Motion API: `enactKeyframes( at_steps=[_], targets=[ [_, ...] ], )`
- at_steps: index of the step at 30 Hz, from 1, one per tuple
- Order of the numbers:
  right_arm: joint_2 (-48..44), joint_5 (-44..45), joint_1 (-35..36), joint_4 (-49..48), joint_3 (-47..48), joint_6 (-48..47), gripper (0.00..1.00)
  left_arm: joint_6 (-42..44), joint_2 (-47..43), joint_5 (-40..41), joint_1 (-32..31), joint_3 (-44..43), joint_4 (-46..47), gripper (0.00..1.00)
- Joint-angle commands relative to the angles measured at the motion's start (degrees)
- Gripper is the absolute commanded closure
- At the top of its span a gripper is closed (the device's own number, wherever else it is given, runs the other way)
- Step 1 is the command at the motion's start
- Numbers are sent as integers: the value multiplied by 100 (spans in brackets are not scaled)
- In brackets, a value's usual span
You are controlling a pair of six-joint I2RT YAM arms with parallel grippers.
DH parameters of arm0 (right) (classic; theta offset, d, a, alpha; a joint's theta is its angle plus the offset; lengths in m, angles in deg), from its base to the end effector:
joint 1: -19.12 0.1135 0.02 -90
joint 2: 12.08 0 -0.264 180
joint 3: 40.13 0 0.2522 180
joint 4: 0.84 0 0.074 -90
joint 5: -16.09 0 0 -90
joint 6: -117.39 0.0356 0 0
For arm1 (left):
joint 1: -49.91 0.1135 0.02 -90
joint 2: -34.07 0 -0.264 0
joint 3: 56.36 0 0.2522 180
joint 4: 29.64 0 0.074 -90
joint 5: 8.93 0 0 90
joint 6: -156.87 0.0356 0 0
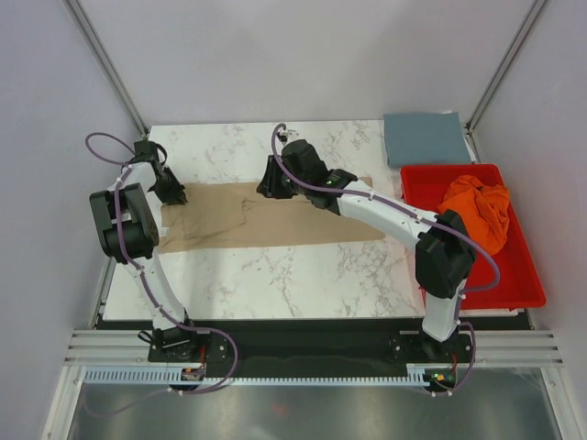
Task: Fold and stack the t-shirts
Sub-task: Fold the tshirt
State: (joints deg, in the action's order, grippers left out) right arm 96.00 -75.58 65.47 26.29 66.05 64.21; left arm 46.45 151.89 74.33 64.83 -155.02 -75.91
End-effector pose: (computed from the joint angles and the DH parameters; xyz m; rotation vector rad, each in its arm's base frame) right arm 0.3097 0.3262 0.3029 -0.2024 2.2004 0.8875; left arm 0.4136 0.1059 0.1648 -0.7903 2.5955 -0.1879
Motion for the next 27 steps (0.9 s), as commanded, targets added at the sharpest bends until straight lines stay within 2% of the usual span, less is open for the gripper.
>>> enactKeyframes(
  at_steps=[1,6,9,12,13,14,16,18,20,22,27],
  targets=[
    [-383,70,-240,-36,-189,-34,65,-137,371,340,11,-500,78,78],
    [-840,254,-390,-36,-400,-87,65,-190,1163,60,29,-1571,61,78],
    [-1025,369,-460,-27,-584,-175,64,-304,1848,-388,2,-2607,70,77],
    [-1192,615,-521,-27,-786,-324,64,-620,2718,-862,-33,-4065,96,76],
    [-1244,763,-539,-27,-831,-350,63,-847,2998,-986,-59,-4974,105,75],
    [-1262,808,-583,-18,-909,-386,63,-1014,3410,-1283,-77,-5410,218,75],
    [-1271,905,-609,-1,-945,-430,63,-1609,3625,-1984,-103,-6000,595,71],
    [-1262,984,-609,52,-919,-535,63,-1903,3276,-2260,-138,-5732,1333,71],
    [-1236,1020,-609,131,-919,-579,62,-1808,2802,-2096,-287,-4881,1711,65],
    [-1306,1063,-618,184,-1006,-614,63,-1598,2205,-1972,-401,-4057,1862,62],
    [-1789,1204,-609,315,-1507,-597,61,-1202,1096,-1516,-551,-2490,2047,62]
  ],
)
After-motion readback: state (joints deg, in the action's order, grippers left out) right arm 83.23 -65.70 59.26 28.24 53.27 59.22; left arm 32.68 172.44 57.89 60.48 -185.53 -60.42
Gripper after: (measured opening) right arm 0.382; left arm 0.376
